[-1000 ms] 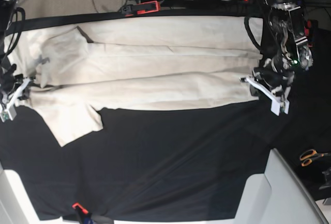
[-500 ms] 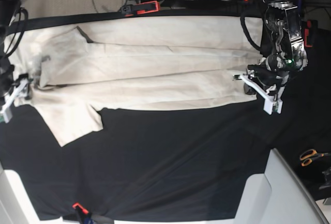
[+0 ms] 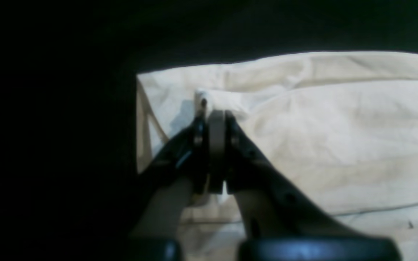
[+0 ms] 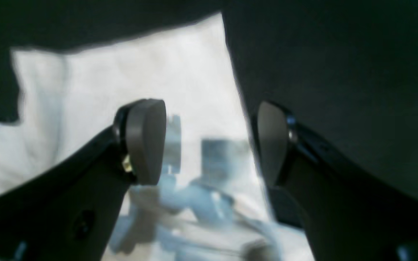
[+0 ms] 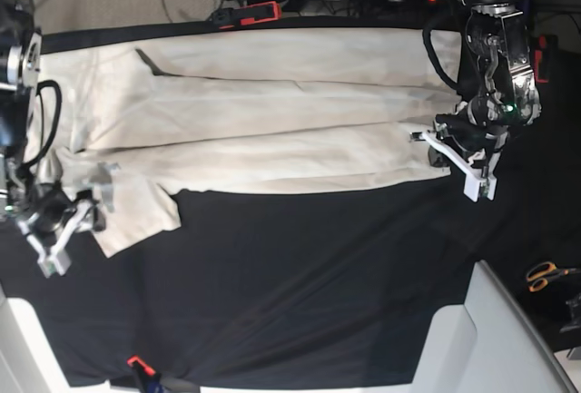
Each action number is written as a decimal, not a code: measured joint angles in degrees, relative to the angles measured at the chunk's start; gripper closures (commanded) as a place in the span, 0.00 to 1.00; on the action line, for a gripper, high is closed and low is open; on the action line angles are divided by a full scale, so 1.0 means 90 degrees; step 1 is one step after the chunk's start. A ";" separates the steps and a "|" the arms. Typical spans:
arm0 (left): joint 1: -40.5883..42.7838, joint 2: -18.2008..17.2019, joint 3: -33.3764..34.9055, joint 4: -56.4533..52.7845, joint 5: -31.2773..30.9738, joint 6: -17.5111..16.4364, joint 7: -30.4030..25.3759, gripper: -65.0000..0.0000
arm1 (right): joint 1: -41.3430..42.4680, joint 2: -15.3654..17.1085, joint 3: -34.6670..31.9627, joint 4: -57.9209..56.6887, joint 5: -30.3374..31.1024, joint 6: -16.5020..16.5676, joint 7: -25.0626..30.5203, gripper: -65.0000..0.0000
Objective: Fold the T-shirt properly
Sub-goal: 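Lower the right gripper onto the hem corner and grasp it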
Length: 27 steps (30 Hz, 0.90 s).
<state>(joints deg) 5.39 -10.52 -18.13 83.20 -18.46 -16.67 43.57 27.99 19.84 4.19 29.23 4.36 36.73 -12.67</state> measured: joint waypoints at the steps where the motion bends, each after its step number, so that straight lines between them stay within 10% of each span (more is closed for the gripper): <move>1: 0.0007 -0.0007 -0.0007 0.0000 -0.0002 0.0000 0.0000 1.00 | 0.0148 -0.0015 -0.0126 -0.0452 0.0029 0.0027 0.0279 0.42; 6: 0.0019 -0.0012 -0.0005 0.0010 -0.0002 0.0002 -0.0002 1.00 | 0.0534 -0.0051 -0.0508 -0.1671 0.0056 -0.0265 0.1515 0.41; 13: 0.0017 -0.0010 -0.0005 0.0010 -0.0002 0.0000 -0.0002 1.00 | 0.0410 -0.0002 -0.1015 -0.1710 0.0056 -0.0653 0.1724 0.42; 21: -0.0012 -0.0010 -0.0005 0.0007 -0.0002 0.0000 -0.0002 1.00 | 0.0398 -0.0015 -0.1020 -0.1710 0.0068 -0.0707 0.1685 1.00; 27: -0.0034 -0.0010 -0.0002 0.0007 -0.0002 0.0000 -0.0002 1.00 | 0.0396 -0.0019 -0.1020 -0.1702 0.0080 -0.0772 0.1698 1.00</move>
<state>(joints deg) 5.08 -10.61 -18.15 83.26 -18.48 -16.67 43.55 31.55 19.66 -4.99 13.91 5.08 29.78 2.61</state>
